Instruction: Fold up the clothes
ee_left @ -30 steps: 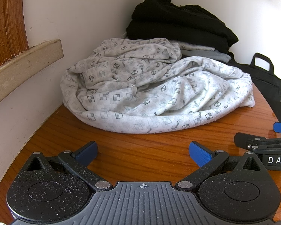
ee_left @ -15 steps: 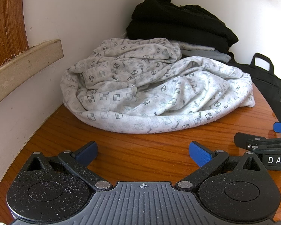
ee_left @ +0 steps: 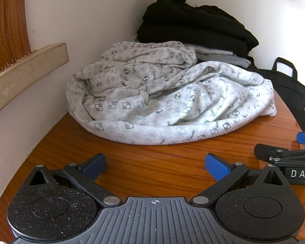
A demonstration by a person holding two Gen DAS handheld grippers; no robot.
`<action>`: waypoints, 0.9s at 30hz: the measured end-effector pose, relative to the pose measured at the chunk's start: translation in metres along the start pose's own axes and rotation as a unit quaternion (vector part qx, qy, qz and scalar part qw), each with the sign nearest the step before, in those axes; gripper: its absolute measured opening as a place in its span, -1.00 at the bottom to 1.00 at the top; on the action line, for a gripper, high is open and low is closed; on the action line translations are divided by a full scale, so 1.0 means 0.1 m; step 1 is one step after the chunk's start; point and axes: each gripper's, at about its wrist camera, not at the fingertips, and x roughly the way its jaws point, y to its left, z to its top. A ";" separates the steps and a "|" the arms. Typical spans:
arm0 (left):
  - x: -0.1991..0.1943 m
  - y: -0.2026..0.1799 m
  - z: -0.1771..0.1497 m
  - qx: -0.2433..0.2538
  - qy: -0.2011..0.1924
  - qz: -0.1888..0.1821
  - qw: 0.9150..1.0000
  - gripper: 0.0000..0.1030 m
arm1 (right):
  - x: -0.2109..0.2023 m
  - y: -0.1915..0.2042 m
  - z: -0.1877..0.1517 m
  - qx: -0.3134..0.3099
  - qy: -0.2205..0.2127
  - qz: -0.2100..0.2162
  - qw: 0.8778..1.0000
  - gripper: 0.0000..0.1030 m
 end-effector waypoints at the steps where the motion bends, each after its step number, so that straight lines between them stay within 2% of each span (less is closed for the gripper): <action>1: 0.00 0.00 0.00 0.000 0.000 0.000 1.000 1.00 | 0.00 0.00 0.00 0.000 0.000 0.000 1.000 1.00; 27: -0.07 0.10 0.02 -0.008 -0.008 -0.010 1.000 1.00 | 0.01 0.00 0.00 0.000 0.000 -0.002 1.000 1.00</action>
